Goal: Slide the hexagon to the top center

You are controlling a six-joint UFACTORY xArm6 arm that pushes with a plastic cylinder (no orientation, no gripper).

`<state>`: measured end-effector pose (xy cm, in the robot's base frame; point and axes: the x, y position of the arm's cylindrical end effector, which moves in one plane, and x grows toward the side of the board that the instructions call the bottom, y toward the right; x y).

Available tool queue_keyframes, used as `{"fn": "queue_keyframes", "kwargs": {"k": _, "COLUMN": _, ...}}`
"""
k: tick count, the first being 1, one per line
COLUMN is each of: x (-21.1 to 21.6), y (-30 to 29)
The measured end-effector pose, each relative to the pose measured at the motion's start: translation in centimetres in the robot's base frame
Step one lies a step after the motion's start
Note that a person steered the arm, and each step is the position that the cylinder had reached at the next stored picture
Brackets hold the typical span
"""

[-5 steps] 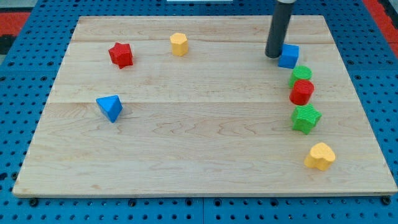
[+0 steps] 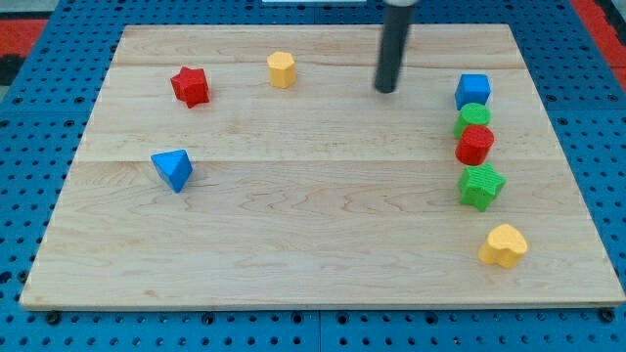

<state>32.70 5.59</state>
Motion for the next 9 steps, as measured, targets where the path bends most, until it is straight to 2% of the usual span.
{"fn": "queue_keyframes", "kwargs": {"k": 1, "x": -1.9, "y": -11.7}}
{"fn": "queue_keyframes", "kwargs": {"k": 2, "x": -4.0, "y": -15.6}}
{"fn": "queue_keyframes", "kwargs": {"k": 3, "x": -4.8, "y": -15.4}}
{"fn": "queue_keyframes", "kwargs": {"k": 4, "x": -7.1, "y": -20.6}}
{"fn": "queue_keyframes", "kwargs": {"k": 5, "x": -8.9, "y": -23.2}}
{"fn": "queue_keyframes", "kwargs": {"k": 7, "x": -6.7, "y": -6.3}}
{"fn": "queue_keyframes", "kwargs": {"k": 8, "x": -8.1, "y": -11.1}}
{"fn": "queue_keyframes", "kwargs": {"k": 9, "x": -10.0, "y": -9.8}}
